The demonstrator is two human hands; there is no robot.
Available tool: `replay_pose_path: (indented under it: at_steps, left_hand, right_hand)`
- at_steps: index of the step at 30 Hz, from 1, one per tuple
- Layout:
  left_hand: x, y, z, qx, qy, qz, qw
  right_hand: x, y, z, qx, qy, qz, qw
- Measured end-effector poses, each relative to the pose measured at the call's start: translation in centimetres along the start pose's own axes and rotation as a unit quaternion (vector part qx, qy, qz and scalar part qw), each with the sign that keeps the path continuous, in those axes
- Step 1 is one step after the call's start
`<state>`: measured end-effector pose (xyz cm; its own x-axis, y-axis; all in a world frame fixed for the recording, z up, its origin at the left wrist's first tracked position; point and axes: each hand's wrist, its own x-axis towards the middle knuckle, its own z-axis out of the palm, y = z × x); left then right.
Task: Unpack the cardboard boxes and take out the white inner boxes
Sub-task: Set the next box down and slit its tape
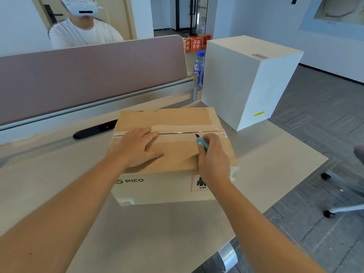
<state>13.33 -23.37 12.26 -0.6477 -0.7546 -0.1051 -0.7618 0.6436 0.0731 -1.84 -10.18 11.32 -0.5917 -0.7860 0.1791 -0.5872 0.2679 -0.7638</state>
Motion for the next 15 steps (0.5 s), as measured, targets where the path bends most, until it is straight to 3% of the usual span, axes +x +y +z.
replay_pose_path:
  at_steps: [8,15]
  left_hand:
    - [-0.5,-0.4,1.2,0.017,0.005,-0.018,1.000]
    - [-1.6,-0.2,1.4,-0.007,0.003,-0.152,0.988]
  right_hand:
    - [0.4,-0.1,2.1,-0.074,0.045,-0.041,0.995]
    - [4.1,-0.1,3.1,-0.077,-0.032,-0.129,0.988]
